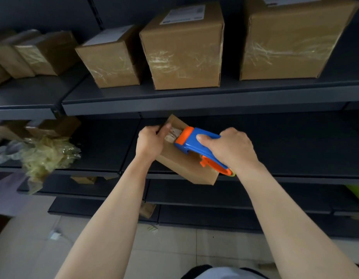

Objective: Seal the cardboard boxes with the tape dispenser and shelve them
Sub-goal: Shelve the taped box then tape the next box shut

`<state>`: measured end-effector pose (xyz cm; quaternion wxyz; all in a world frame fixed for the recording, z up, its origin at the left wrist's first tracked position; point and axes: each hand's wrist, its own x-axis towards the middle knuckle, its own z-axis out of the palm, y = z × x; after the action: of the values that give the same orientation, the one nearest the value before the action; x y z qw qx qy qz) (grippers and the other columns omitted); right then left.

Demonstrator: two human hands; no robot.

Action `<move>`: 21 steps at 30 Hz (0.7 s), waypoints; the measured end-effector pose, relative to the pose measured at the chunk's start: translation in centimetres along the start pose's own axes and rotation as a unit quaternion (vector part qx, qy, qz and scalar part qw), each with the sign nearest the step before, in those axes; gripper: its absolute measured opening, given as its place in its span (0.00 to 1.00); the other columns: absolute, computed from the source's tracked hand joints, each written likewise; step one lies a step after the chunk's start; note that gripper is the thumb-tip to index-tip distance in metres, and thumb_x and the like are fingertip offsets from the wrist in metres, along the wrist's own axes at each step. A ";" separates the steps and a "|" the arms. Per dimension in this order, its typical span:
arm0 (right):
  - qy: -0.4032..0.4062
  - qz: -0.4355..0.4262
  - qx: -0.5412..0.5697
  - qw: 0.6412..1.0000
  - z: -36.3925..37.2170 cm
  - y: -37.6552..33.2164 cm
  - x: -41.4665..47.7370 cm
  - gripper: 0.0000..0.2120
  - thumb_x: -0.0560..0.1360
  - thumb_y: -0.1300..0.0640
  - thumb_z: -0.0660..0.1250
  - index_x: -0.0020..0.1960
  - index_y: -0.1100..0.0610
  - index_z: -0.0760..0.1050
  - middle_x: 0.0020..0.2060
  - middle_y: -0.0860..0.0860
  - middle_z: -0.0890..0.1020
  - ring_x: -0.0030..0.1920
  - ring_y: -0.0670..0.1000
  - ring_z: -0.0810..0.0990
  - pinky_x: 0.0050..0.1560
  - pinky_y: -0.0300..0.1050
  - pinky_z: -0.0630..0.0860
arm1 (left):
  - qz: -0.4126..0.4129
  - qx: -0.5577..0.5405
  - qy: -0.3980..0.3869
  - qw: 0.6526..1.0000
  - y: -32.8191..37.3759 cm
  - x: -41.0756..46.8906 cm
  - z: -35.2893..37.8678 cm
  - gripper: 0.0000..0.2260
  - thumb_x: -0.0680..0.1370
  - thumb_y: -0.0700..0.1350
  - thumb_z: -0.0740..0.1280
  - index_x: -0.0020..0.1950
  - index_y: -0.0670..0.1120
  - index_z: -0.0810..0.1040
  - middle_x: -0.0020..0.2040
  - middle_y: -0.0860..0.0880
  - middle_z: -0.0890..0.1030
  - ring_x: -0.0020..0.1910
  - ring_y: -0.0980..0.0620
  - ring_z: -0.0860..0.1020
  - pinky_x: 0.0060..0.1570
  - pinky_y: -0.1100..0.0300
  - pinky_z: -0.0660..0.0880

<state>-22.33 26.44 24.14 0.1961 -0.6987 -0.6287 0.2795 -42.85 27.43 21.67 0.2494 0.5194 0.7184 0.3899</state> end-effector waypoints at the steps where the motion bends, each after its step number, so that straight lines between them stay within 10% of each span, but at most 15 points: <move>1: -0.014 0.004 -0.005 1.000 0.4 0.0 0.0 0.28 0.69 0.30 0.64 0.41 0.57 0.70 0.34 0.52 0.76 0.33 0.51 0.77 0.28 0.42 0.64 | -0.015 -0.004 -0.007 1.000 -0.8 0.1 0.2 0.15 0.77 0.57 0.65 0.43 0.46 0.82 0.38 0.48 0.83 0.38 0.51 0.80 0.35 0.57 0.74; 7: -0.042 -0.009 -0.037 0.998 3.1 -1.4 0.4 0.25 0.70 0.32 0.63 0.40 0.56 0.69 0.33 0.51 0.75 0.32 0.50 0.75 0.27 0.41 0.65 | -0.095 -0.043 0.037 0.994 -5.2 0.0 1.8 0.13 0.78 0.55 0.65 0.37 0.51 0.79 0.31 0.53 0.78 0.33 0.55 0.75 0.31 0.62 0.67; 13: -0.047 -0.019 -0.103 0.993 4.0 -3.9 1.8 0.24 0.71 0.34 0.64 0.37 0.54 0.65 0.32 0.50 0.74 0.31 0.50 0.73 0.27 0.42 0.63 | -0.121 0.019 0.038 0.992 -6.7 0.3 2.3 0.23 0.76 0.60 0.65 0.64 0.46 0.76 0.54 0.48 0.79 0.54 0.47 0.78 0.43 0.59 0.71; 21: -0.064 0.012 -0.079 0.995 1.5 -2.1 3.0 0.25 0.67 0.31 0.66 0.35 0.52 0.64 0.33 0.51 0.75 0.33 0.51 0.75 0.28 0.42 0.64 | -0.136 0.064 0.021 0.988 -5.7 3.1 2.8 0.17 0.76 0.59 0.64 0.38 0.47 0.77 0.36 0.48 0.79 0.37 0.48 0.77 0.31 0.59 0.69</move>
<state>-24.74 29.56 23.92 0.0962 -0.7003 -0.6514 0.2758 -44.90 30.31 15.55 0.2510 0.4236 0.8109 0.3162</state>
